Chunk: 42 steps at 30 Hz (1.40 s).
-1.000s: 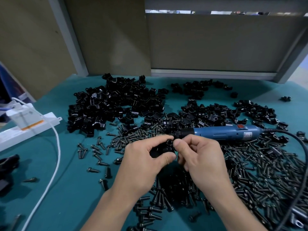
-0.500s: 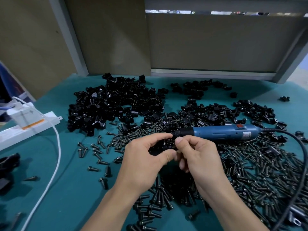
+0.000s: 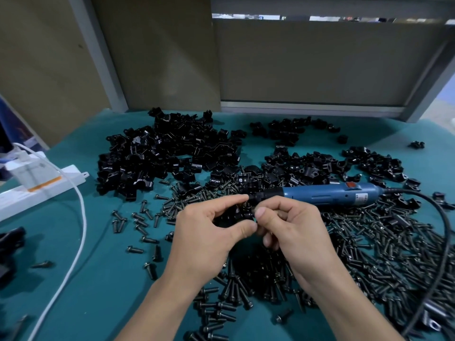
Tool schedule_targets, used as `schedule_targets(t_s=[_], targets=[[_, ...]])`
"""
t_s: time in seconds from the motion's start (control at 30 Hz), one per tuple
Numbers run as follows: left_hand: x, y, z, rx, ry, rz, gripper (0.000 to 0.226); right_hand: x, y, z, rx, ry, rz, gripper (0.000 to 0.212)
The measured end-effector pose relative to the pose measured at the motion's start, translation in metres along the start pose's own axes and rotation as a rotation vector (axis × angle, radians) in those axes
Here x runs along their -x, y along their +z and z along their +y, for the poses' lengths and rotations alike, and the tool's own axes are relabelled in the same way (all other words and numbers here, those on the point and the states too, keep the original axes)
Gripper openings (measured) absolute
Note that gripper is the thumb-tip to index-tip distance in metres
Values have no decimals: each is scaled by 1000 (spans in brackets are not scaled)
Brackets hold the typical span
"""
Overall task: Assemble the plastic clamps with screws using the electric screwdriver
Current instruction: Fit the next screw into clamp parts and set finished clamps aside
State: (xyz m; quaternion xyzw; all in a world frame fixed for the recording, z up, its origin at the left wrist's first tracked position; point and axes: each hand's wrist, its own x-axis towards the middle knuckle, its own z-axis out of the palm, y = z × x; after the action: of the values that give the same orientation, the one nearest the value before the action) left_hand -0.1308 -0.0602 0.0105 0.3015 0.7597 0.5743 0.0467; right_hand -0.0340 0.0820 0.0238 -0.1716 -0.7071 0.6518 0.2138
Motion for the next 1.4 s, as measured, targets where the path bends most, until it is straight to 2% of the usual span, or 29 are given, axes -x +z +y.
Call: schedule_targets(t_s=[0.2, 0.37, 0.5, 0.6, 0.63, 0.7, 0.83, 1.17, 1.4], targets=[[-3, 3, -2, 143, -108, -94, 54, 1, 1, 0, -38, -30, 12, 16], [-5, 1, -3, 107, -151, -120, 34, 2, 3, 1, 54, -91, 35, 21], [-6, -1, -7, 130, -218, -179, 45, 3, 4, 2, 119, -130, 35, 23], [-5, 2, -4, 225, -225, -227, 22, 2, 4, 1, 121, -149, 18, 22], [-4, 3, -3, 213, -196, -225, 27, 2, 3, 1, 111, -150, 9, 22], [-4, 2, 0, 189, -156, -218, 51, 0, 0, 1, 103, -148, -7, 21], [-5, 2, -2, 222, -165, -213, 37, -1, -4, 1, 133, -155, -12, 20], [1, 2, 1, -92, 29, -61, 52, -2, -4, 3, 124, -143, -6, 17], [5, 4, 3, -135, 29, -98, 62, -4, -4, 7, 111, -113, -4, 18]])
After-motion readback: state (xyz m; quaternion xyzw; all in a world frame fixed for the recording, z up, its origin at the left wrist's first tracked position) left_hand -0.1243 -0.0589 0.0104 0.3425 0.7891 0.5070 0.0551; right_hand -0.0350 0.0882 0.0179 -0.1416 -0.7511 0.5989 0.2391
